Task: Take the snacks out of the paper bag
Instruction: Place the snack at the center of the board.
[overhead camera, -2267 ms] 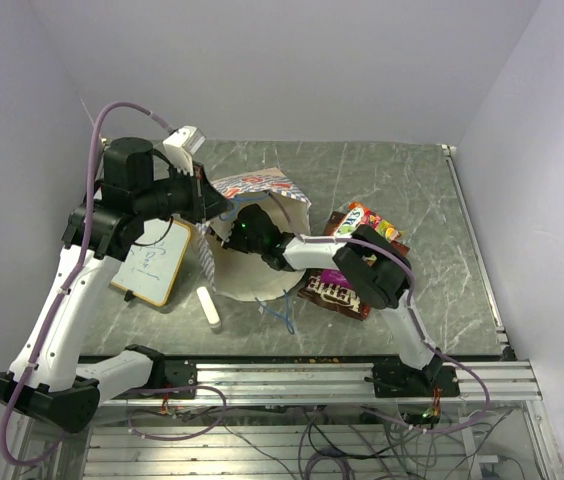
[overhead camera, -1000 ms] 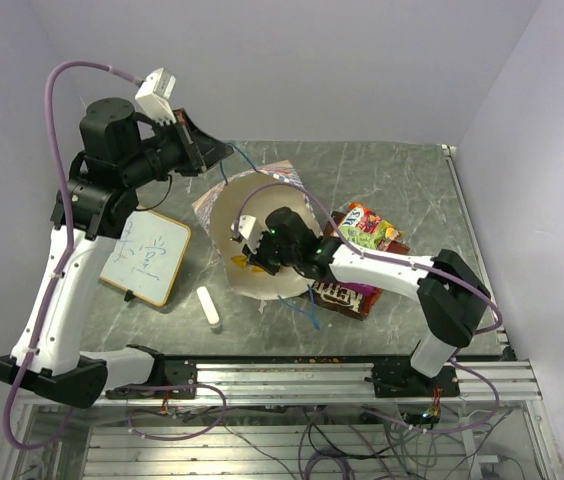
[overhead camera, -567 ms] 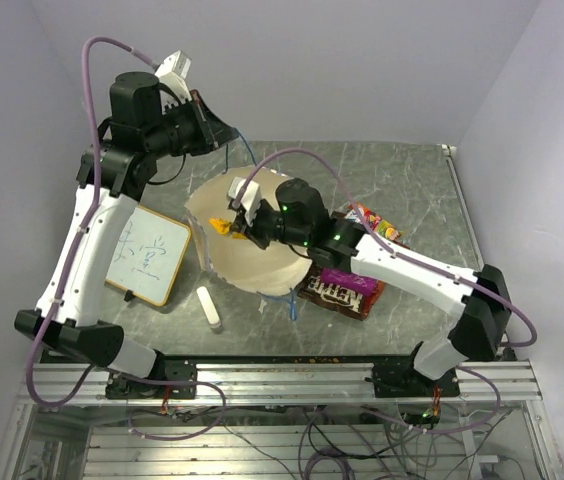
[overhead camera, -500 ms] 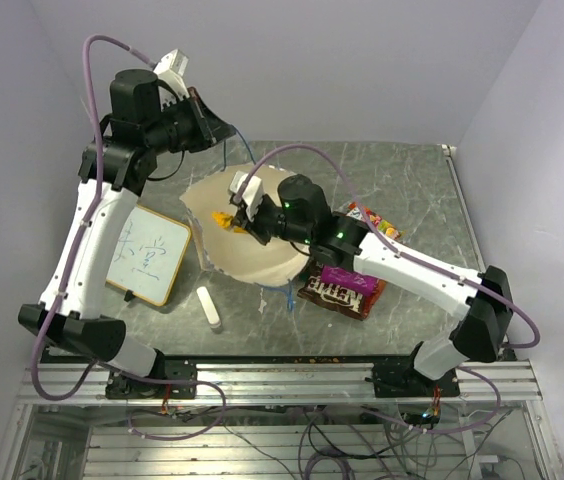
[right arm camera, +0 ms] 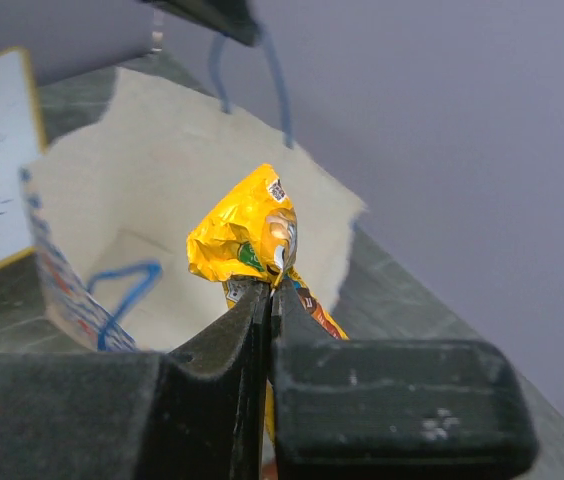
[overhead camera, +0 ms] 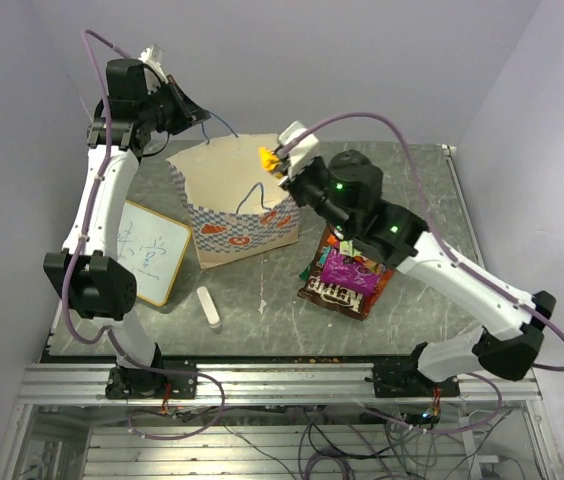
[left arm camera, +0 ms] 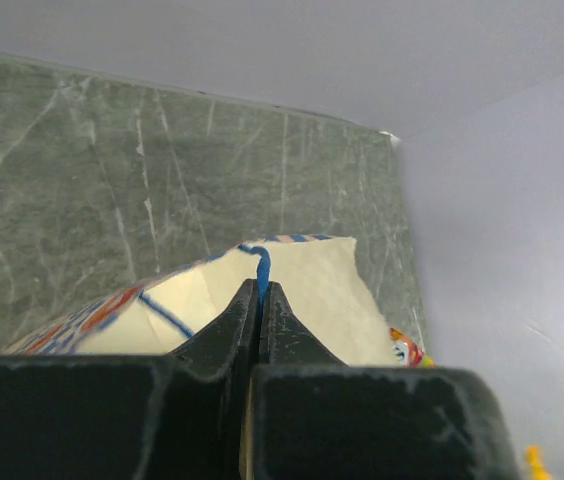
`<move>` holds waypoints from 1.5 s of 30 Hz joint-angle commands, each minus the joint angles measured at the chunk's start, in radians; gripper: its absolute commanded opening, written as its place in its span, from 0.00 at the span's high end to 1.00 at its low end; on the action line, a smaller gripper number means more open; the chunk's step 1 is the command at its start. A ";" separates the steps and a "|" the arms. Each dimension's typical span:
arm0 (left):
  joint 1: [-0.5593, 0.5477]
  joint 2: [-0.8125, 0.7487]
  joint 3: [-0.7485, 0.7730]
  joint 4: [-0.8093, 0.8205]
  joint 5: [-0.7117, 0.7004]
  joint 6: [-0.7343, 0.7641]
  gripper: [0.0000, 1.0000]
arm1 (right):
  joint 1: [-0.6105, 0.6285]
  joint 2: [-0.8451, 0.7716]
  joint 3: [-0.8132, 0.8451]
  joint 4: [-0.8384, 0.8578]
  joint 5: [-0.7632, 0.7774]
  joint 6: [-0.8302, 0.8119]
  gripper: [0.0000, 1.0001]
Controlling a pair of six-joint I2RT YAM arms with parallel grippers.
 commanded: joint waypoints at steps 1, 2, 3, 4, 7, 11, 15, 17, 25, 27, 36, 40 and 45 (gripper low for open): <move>0.052 0.045 0.078 0.021 0.026 0.034 0.93 | -0.035 -0.081 -0.022 -0.093 0.221 -0.002 1.00; 0.062 0.062 0.092 0.010 0.025 0.041 0.93 | -0.055 -0.105 -0.047 -0.106 0.233 0.012 1.00; 0.067 0.072 0.105 0.000 0.026 0.046 0.93 | -0.070 -0.129 -0.079 -0.120 0.241 0.033 1.00; 0.072 0.080 0.116 -0.008 0.029 0.046 0.92 | -0.091 -0.154 -0.108 -0.145 0.241 0.057 1.00; 0.082 0.088 0.129 0.002 0.046 0.025 0.87 | -0.162 -0.218 -0.212 -0.204 0.216 0.113 1.00; 0.082 0.080 0.132 0.014 0.073 0.006 0.68 | -0.240 -0.269 -0.358 -0.209 0.215 0.094 1.00; 0.082 0.061 0.141 0.013 0.082 0.002 0.52 | -0.300 -0.263 -0.409 -0.205 0.210 0.078 1.00; 0.082 0.054 0.149 0.005 0.084 0.002 0.37 | -0.318 -0.248 -0.427 -0.202 0.221 0.072 1.00; 0.107 0.013 0.146 -0.012 0.096 0.001 0.19 | -0.378 -0.215 -0.494 -0.158 0.212 0.085 1.00; 0.106 0.001 0.147 -0.031 0.085 0.021 0.18 | -0.379 -0.215 -0.506 -0.159 0.199 0.097 1.00; 0.106 -0.098 0.115 -0.091 0.011 0.045 0.02 | -0.393 -0.199 -0.560 -0.143 0.221 0.110 1.00; 0.107 -0.156 0.091 -0.107 0.023 0.027 0.02 | -0.392 -0.197 -0.491 -0.210 0.220 0.139 0.80; 0.107 -0.228 0.086 -0.188 0.017 0.046 0.03 | -0.392 -0.246 -0.408 -0.297 0.169 0.168 0.46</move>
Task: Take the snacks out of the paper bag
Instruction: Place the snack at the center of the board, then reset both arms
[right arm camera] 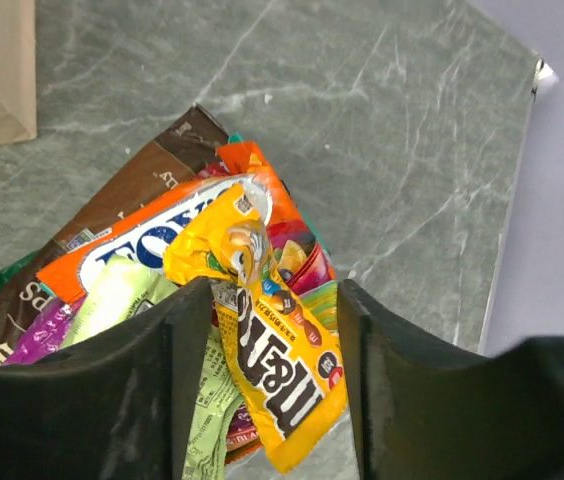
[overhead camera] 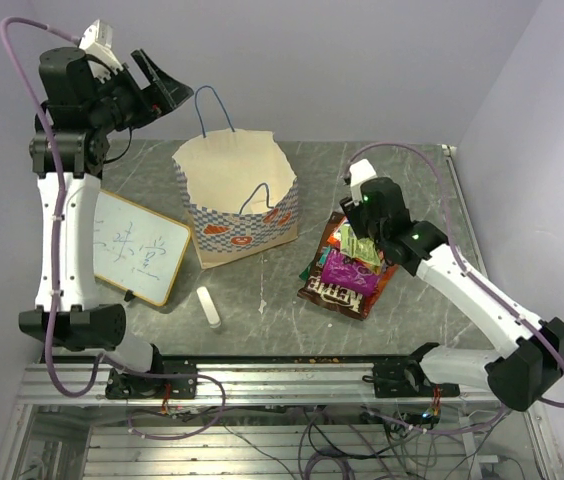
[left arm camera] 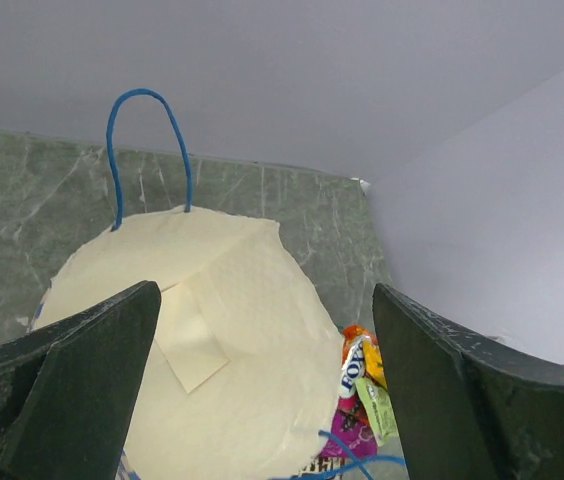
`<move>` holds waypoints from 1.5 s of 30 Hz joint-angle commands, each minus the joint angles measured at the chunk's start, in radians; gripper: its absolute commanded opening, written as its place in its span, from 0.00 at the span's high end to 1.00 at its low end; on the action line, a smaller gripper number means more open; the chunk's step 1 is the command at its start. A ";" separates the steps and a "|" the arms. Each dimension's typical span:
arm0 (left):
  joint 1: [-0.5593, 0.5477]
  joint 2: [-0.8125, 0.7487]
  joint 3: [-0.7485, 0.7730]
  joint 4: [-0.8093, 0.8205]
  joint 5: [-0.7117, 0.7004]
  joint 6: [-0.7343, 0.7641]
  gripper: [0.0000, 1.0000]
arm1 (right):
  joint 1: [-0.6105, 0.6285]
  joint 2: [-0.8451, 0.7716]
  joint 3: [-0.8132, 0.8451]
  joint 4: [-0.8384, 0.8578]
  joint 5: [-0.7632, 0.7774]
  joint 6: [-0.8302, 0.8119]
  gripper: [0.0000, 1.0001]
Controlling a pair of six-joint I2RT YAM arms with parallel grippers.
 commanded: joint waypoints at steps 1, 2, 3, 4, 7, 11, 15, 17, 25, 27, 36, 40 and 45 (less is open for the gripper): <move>0.008 -0.073 -0.017 -0.080 -0.018 0.013 0.03 | -0.006 -0.055 0.101 -0.090 -0.037 0.043 0.42; 0.008 -0.085 -0.021 -0.094 -0.020 0.014 0.04 | -0.005 -0.060 0.123 -0.113 -0.038 0.052 0.37; 0.008 -0.096 -0.024 -0.110 -0.020 0.015 0.04 | -0.004 -0.060 0.149 -0.139 -0.035 0.065 0.31; 0.008 -0.104 -0.022 -0.128 -0.019 0.016 0.04 | -0.005 -0.058 0.181 -0.166 -0.028 0.085 0.25; 0.008 -0.128 -0.012 -0.171 -0.007 0.016 0.04 | -0.005 -0.043 0.286 -0.267 0.012 0.177 0.00; 0.008 -0.157 0.012 -0.215 0.005 0.010 0.05 | -0.005 -0.034 0.466 -0.422 0.030 0.335 0.00; 0.008 -0.206 0.014 -0.232 0.030 -0.002 0.05 | -0.004 -0.092 0.568 -0.486 -0.018 0.393 0.00; 0.008 -0.238 0.011 -0.233 0.038 0.009 0.05 | -0.005 -0.146 0.604 -0.498 -0.035 0.441 0.00; 0.008 -0.356 0.015 -0.192 0.016 0.013 0.06 | -0.005 -0.309 0.744 -0.485 -0.061 0.497 0.00; 0.007 -0.398 -0.025 -0.164 -0.001 0.001 0.05 | -0.005 -0.327 0.768 -0.504 -0.034 0.505 0.00; 0.008 -0.456 0.010 -0.184 -0.068 -0.001 0.05 | -0.005 -0.323 0.849 -0.550 0.005 0.549 0.00; 0.008 -0.474 -0.006 -0.169 -0.077 -0.016 0.05 | -0.005 -0.331 0.831 -0.520 0.012 0.557 0.00; 0.008 -0.478 -0.003 -0.181 -0.095 -0.021 0.05 | -0.005 -0.320 0.841 -0.515 0.028 0.562 0.00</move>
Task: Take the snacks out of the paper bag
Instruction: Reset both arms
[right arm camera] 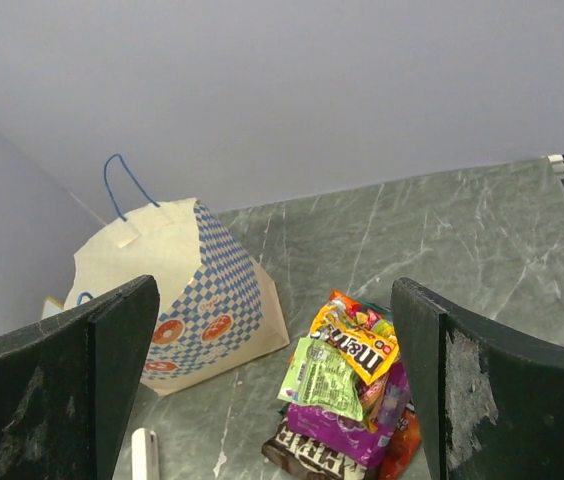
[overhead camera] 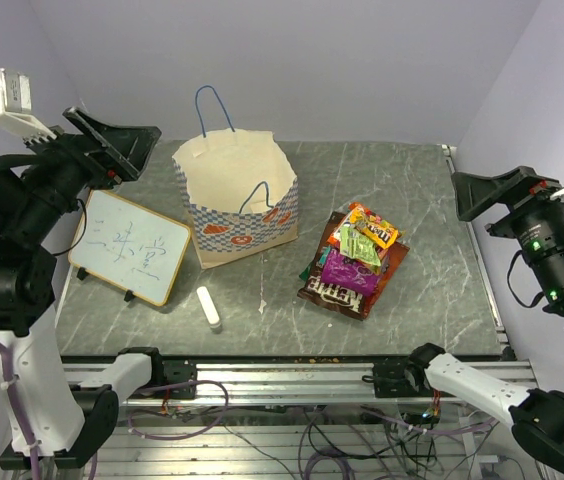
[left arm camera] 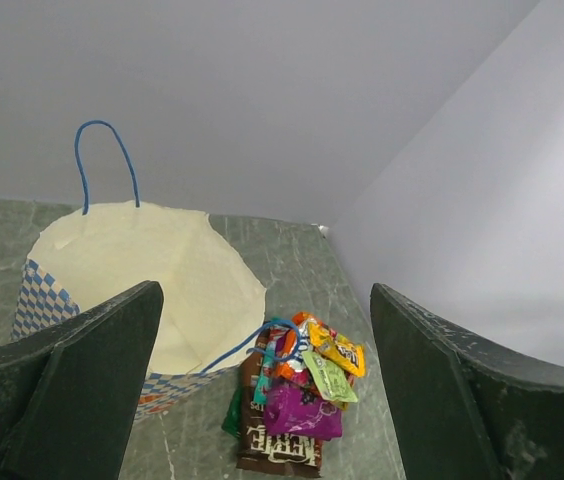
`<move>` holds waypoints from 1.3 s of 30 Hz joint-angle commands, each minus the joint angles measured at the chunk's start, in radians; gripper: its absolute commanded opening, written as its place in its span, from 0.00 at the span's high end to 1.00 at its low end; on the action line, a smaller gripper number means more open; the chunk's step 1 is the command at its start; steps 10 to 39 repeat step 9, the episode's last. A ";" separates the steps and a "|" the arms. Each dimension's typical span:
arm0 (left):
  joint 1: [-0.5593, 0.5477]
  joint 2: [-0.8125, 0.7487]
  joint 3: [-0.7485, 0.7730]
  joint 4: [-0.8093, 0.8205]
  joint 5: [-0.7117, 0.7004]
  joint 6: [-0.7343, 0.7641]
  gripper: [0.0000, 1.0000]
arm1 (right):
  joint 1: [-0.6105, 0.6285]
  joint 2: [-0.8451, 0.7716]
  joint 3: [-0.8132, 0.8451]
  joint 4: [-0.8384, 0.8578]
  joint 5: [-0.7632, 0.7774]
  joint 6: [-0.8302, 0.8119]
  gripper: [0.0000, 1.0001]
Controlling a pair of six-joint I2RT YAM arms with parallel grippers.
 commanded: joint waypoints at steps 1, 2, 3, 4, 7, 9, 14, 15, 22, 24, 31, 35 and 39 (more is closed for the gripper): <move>0.007 -0.007 0.005 0.001 -0.028 -0.016 0.05 | -0.005 0.010 0.011 0.001 0.028 0.018 0.00; 0.007 -0.007 0.006 0.003 -0.027 -0.016 0.05 | -0.005 0.013 0.011 0.000 0.031 0.020 0.00; 0.008 -0.006 0.009 -0.002 -0.026 -0.015 0.05 | -0.004 0.011 0.011 -0.001 0.028 0.016 0.00; 0.008 -0.005 0.015 -0.011 -0.027 -0.011 0.05 | -0.005 0.001 0.000 0.011 0.011 -0.003 0.00; 0.008 0.003 0.034 -0.042 -0.033 0.001 0.06 | -0.005 -0.029 -0.039 0.049 0.042 0.008 0.00; 0.008 0.000 0.036 -0.046 -0.031 0.003 0.06 | -0.005 -0.007 -0.006 -0.002 0.096 0.035 0.00; 0.008 0.000 0.036 -0.046 -0.031 0.003 0.06 | -0.005 -0.007 -0.006 -0.002 0.096 0.035 0.00; 0.008 0.000 0.036 -0.046 -0.031 0.003 0.06 | -0.005 -0.007 -0.006 -0.002 0.096 0.035 0.00; 0.008 0.000 0.036 -0.046 -0.031 0.003 0.06 | -0.005 -0.007 -0.006 -0.002 0.096 0.035 0.00; 0.008 0.000 0.036 -0.046 -0.031 0.003 0.06 | -0.005 -0.007 -0.006 -0.002 0.096 0.035 0.00; 0.008 0.000 0.036 -0.046 -0.031 0.003 0.06 | -0.005 -0.007 -0.006 -0.002 0.096 0.035 0.00; 0.008 0.000 0.036 -0.046 -0.031 0.003 0.06 | -0.005 -0.007 -0.006 -0.002 0.096 0.035 0.00; 0.008 0.000 0.036 -0.046 -0.031 0.003 0.06 | -0.005 -0.007 -0.006 -0.002 0.096 0.035 0.00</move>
